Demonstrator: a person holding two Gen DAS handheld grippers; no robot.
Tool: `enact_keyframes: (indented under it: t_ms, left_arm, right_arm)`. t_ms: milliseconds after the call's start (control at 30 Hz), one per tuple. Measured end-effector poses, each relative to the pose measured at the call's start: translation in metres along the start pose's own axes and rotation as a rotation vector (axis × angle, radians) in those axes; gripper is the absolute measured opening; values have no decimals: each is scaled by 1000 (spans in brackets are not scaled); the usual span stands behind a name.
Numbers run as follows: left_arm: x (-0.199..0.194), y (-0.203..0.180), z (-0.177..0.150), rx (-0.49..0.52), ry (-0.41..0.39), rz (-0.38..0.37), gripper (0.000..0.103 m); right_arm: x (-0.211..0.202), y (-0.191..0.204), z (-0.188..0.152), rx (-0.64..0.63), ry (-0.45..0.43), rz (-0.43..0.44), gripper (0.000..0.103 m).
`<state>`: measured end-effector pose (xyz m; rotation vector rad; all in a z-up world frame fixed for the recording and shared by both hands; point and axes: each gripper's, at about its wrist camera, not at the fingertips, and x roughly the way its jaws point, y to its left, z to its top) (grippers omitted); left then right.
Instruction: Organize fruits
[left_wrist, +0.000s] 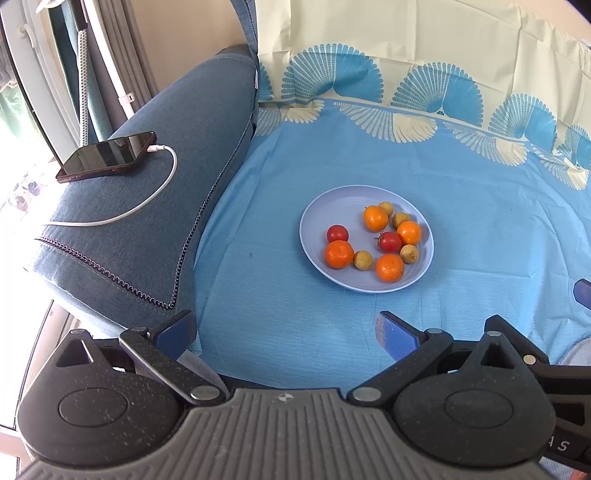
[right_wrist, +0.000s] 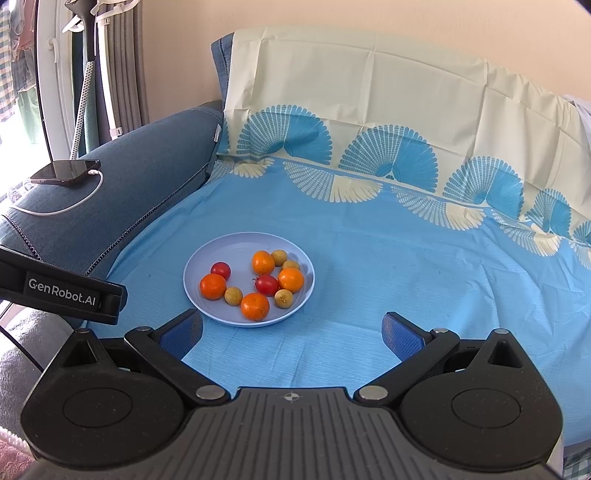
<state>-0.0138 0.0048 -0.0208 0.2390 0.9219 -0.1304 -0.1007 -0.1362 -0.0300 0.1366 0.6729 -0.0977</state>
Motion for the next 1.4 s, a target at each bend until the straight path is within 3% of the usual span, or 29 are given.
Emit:
enact_keyframes:
  t_ms: [1400]
  left_arm:
    - [11,0,1,2,18,17,103]
  right_arm:
    - [6,-3,-4,2,20,-5,102]
